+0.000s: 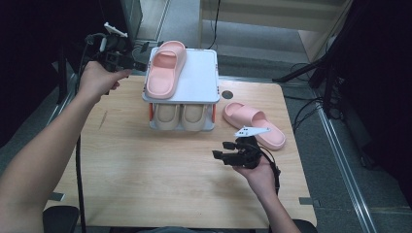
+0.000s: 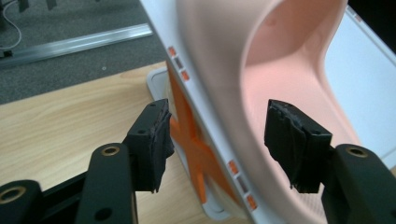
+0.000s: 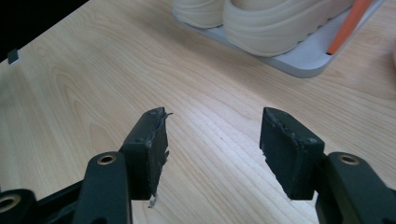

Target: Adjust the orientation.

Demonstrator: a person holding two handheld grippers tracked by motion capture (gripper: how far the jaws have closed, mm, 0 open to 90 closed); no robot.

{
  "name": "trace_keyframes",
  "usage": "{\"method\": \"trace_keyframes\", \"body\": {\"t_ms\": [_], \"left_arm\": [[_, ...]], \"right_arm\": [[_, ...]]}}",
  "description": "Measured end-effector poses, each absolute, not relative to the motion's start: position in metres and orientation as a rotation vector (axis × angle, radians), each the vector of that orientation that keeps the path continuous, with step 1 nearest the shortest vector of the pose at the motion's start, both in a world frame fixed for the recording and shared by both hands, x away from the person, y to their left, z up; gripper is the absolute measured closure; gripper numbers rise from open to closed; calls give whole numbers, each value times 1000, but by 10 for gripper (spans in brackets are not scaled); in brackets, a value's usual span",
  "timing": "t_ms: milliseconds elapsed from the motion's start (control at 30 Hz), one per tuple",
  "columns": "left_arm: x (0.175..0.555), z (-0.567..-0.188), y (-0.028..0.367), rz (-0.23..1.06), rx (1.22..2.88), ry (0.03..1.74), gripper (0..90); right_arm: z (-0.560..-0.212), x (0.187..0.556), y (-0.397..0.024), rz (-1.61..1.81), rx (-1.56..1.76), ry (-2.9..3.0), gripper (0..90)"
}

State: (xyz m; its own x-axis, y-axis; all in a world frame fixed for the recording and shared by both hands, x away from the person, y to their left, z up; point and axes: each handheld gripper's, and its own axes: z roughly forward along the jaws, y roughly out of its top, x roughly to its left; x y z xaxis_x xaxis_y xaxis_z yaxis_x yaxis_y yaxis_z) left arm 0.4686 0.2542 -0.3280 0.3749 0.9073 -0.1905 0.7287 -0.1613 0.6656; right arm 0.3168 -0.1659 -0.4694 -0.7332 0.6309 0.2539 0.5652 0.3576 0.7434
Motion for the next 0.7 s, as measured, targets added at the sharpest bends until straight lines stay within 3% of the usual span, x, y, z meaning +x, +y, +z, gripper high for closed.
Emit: {"method": "trace_keyframes", "body": {"t_ms": [700], "left_arm": [[416,-373,276,359,1985,1356,369]], "right_arm": [[-462,330,-209,1304,1233,2404,427]]}}
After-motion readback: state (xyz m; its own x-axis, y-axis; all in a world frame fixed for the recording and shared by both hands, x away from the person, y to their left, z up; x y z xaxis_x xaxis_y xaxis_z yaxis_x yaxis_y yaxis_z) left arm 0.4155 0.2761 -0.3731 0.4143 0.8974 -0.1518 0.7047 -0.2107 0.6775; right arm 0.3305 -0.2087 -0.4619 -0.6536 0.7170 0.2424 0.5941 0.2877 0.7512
